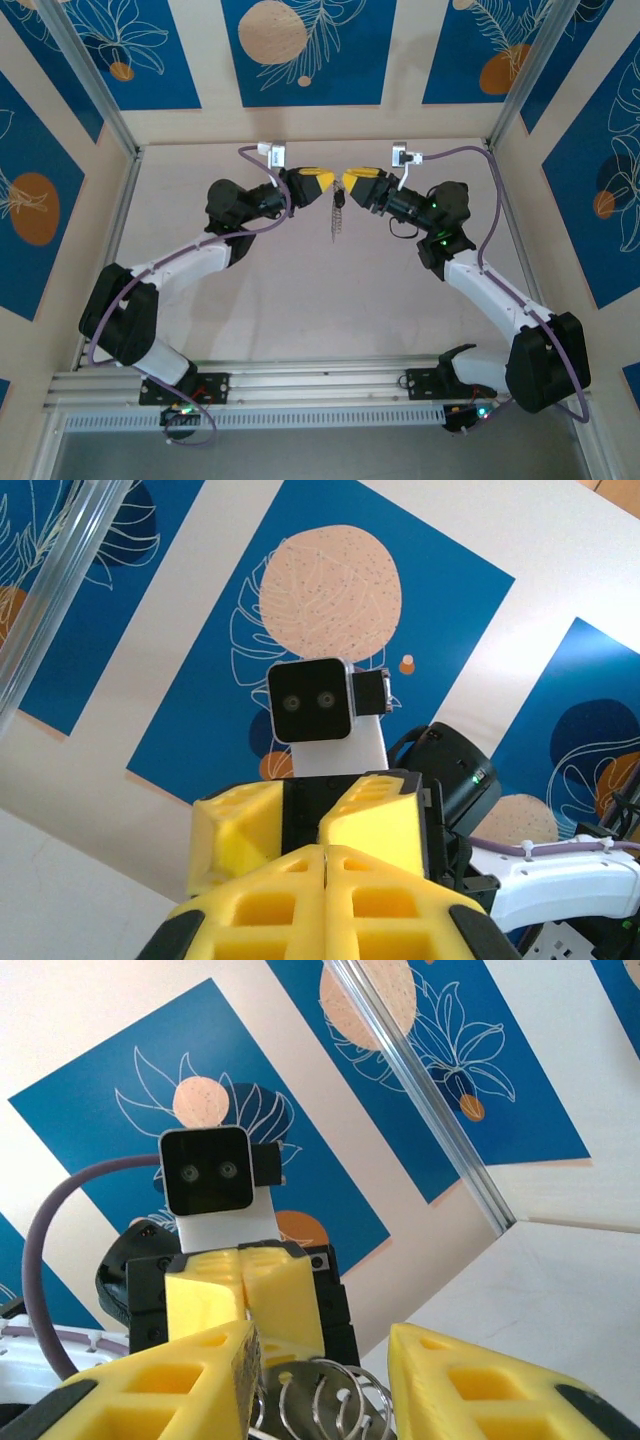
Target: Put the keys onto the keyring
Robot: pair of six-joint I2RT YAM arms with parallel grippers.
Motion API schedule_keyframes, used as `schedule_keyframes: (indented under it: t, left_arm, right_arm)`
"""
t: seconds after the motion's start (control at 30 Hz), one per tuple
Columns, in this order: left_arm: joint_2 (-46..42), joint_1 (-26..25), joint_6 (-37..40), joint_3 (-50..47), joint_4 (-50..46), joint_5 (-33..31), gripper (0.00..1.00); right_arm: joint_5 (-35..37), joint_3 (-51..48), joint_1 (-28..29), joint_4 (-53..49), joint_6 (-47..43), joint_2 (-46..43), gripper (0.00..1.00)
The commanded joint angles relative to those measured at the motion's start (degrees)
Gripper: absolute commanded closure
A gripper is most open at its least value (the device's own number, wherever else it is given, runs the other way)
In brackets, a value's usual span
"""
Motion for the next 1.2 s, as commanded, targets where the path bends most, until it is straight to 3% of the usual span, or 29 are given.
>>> schedule_keyframes:
  t: [0.0, 0.3, 0.57, 0.87, 1.17]
  left_arm:
    - [-0.14, -0.62, -0.26, -0.23, 3.62, -1.72, 1.0]
    - [0.31, -0.6, -0.55, -0.02, 4.64, -2.16, 1.0]
    - [0.13, -0.63, -0.55, 0.11, 4.68, -2.42, 1.0]
    - [0.48, -0.65, -1.02, 0.28, 5.2, -2.34, 1.0]
    - [1.0, -0.96, -1.56, 0.61, 5.56, -1.3, 1.0]
  right_arm:
    - [3.23, 0.31, 0.52, 3.77, 0.73, -0.72, 0.6]
    - [2.71, 0.5, 2.5, 3.01, -0.16, 0.32, 0.63]
    - [2.92, -0.88, 2.93, 3.42, -0.15, 0.65, 0.8]
    - [2.95, -1.28, 3.13, 3.47, 0.17, 1.35, 0.8]
    - [1.06, 0.99, 3.04, 1.69, -0.66, 2.85, 1.0]
